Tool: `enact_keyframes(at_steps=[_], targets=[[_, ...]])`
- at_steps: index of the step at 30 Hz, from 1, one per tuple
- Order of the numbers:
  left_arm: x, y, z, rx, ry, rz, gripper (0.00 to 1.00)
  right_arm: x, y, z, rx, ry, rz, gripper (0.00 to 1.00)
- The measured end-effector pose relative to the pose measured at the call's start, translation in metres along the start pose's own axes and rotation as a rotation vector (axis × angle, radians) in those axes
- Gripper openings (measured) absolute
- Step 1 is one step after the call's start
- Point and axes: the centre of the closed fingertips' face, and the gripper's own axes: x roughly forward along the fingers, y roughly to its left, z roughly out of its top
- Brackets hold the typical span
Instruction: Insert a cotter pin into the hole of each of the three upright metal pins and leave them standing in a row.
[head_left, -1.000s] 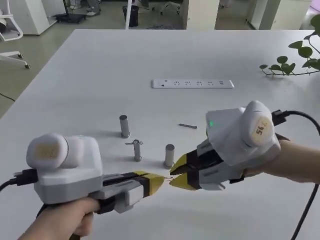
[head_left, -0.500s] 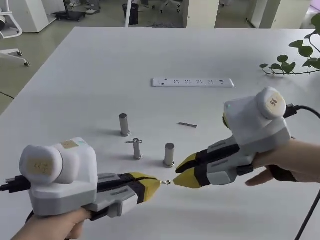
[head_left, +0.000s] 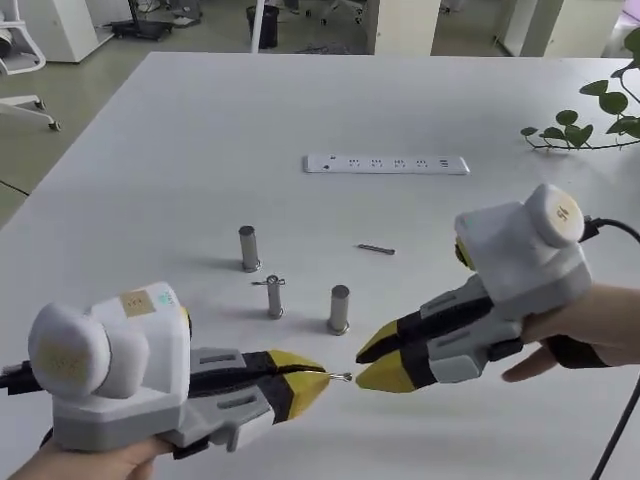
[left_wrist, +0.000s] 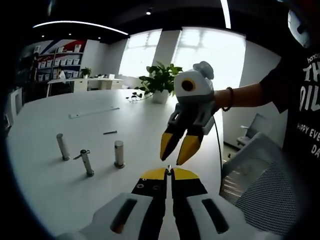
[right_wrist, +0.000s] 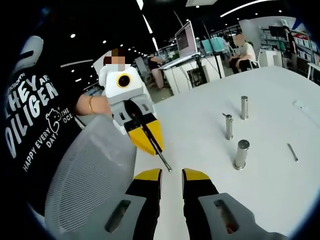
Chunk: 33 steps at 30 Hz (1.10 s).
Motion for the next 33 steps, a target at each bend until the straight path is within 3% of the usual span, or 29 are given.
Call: enact_keyframes(at_steps=[10,18,27,33], targets=[[0.0,-0.012,0.003,0.021,-0.012,-0.063,0.0,0.004,0.015,-0.006,-0.036,0.025,0.072,0.1],[0.002,-0.021,0.005,0.019,-0.02,-0.1,0.0,0.004,0.02,-0.005,-0.067,0.025,0.097,0.05],[0.003,-0.026,0.007,0.047,-0.023,-0.119,0.0,0.002,0.022,-0.007,-0.117,0.041,0.129,0.0],[0.003,-0.026,0.007,0.056,-0.023,-0.115,0.01,0.001,0.021,-0.007,-0.153,0.069,0.121,0.0]])
